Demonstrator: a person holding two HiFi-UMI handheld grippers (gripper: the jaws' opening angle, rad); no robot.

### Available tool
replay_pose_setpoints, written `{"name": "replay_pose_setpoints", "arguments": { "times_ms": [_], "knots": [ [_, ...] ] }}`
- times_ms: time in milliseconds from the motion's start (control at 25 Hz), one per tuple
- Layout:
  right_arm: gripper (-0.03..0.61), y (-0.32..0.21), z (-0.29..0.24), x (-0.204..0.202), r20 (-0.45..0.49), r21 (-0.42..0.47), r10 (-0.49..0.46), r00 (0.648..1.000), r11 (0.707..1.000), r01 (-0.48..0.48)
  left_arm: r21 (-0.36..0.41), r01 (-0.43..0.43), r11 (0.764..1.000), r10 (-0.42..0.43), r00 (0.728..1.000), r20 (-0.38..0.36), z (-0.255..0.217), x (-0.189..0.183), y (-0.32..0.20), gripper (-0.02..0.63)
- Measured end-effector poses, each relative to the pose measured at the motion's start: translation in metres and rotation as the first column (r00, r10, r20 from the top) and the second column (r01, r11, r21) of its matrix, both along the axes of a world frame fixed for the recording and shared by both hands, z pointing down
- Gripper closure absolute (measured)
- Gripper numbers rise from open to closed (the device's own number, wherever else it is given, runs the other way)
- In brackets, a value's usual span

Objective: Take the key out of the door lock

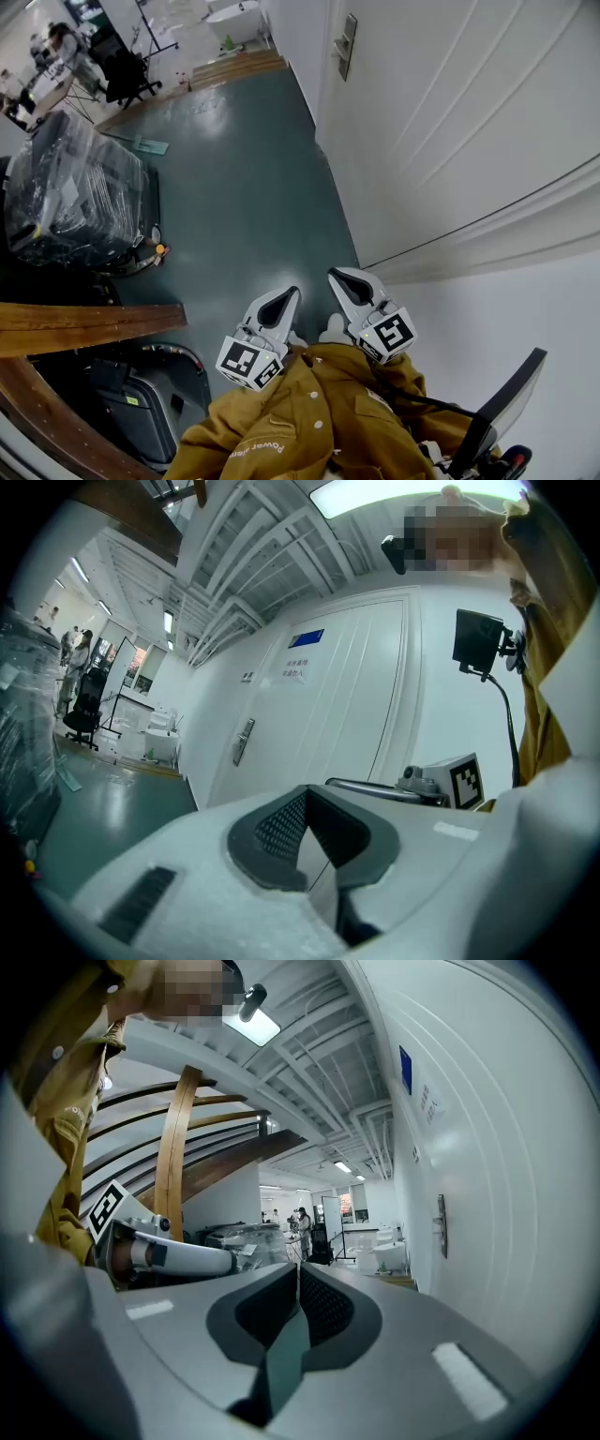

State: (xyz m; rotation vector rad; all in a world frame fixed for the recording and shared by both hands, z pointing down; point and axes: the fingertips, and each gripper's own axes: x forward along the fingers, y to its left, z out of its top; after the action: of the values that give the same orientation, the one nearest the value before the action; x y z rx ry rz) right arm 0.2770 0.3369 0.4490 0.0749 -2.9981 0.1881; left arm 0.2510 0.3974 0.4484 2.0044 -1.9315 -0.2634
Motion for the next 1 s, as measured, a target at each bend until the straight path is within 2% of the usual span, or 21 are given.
{"name": "replay_pose_setpoints", "arguments": {
  "times_ms": [120,280,480,720,920,1000],
  "knots": [
    [0.569,0.008,-0.003,-0.016,0.021,-0.006,0.016,1.000,1.000,-0.016,0.001,0.009,1.000,-0.009,1.000,-0.014,0.002,-0.021,0.017,0.617],
    [0.572,0.015,-0.005,-0.041,0.019,0.039,0.030,0.999,0.999,-0.031,0.019,0.034,0.999,-0.034,0.999,-0.032,0.009,-0.056,0.033,0.617],
    [0.572,0.004,-0.004,-0.075,0.000,0.018,0.029,1.000,0.999,-0.029,0.007,0.025,1.000,-0.024,0.998,-0.060,0.016,-0.086,0.019,0.617],
    [0.572,-0.060,0.006,-0.123,0.001,0.021,0.052,0.999,0.998,-0.052,0.011,0.003,1.000,-0.003,0.999,-0.054,0.023,-0.135,-0.045,0.617],
    [0.572,-0.141,0.001,-0.178,0.044,0.048,0.037,0.998,0.998,-0.039,0.010,-0.001,1.000,0.001,0.999,-0.032,0.022,-0.186,-0.137,0.617],
    [0.572,-0.169,0.000,-0.196,0.026,0.034,0.023,0.999,0.999,-0.024,0.008,-0.001,1.000,0.002,1.000,-0.026,0.015,-0.204,-0.175,0.617]
  ]
}}
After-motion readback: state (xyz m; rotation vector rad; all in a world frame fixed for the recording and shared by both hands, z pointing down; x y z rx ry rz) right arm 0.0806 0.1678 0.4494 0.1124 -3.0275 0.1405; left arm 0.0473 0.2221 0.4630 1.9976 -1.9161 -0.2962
